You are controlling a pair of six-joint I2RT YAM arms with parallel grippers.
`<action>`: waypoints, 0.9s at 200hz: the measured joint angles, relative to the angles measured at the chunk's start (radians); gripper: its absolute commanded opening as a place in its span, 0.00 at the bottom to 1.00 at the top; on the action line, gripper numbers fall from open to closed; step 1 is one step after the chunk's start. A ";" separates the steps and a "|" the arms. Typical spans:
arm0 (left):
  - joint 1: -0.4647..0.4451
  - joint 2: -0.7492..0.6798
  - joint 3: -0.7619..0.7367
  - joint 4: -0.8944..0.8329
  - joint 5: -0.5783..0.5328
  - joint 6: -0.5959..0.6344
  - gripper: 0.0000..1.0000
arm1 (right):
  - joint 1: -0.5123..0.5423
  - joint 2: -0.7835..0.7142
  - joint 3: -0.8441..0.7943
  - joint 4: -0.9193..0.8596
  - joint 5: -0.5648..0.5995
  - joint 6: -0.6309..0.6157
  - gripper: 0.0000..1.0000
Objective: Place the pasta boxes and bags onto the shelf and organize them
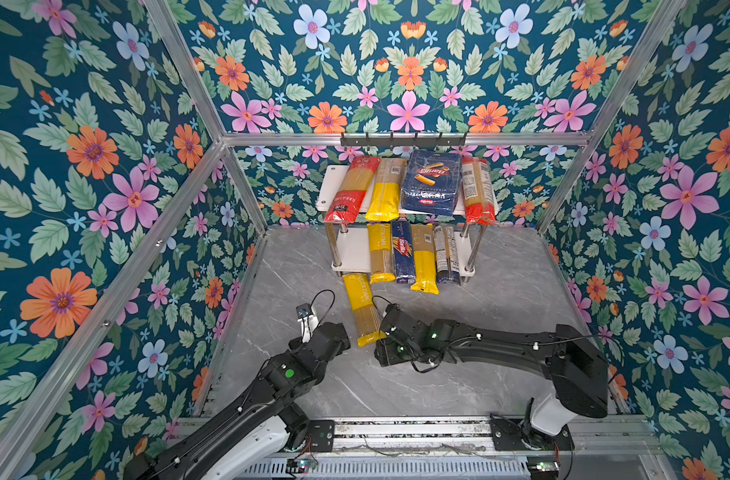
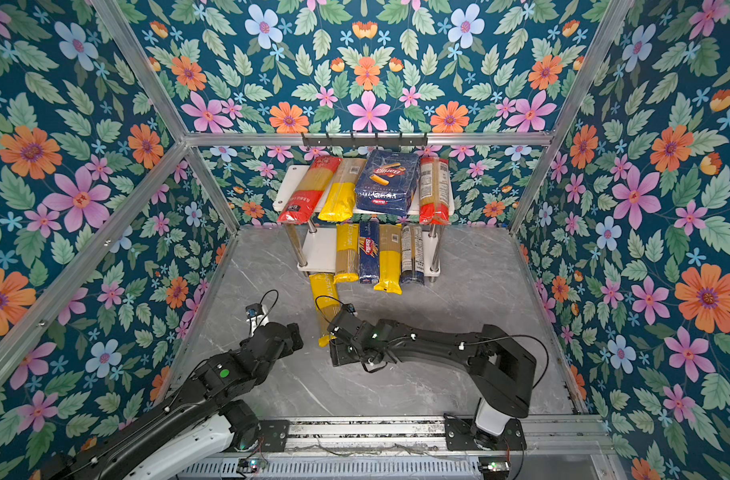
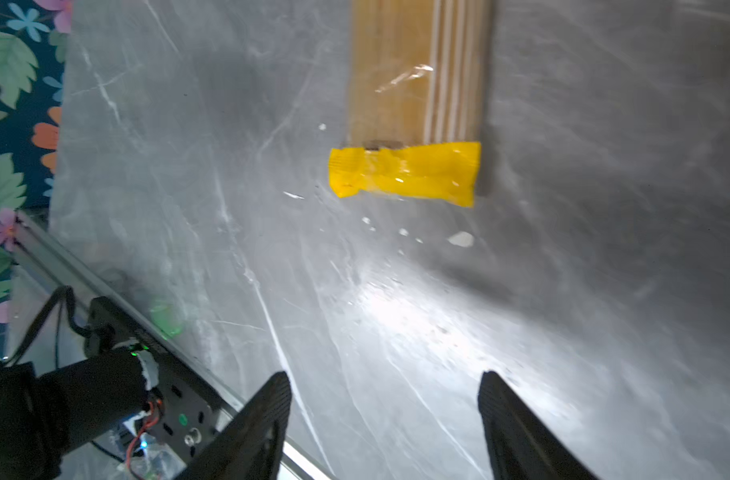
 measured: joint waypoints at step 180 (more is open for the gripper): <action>-0.006 0.742 0.208 0.347 0.206 0.012 1.00 | -0.168 -0.601 -0.386 -0.161 0.170 -0.005 0.91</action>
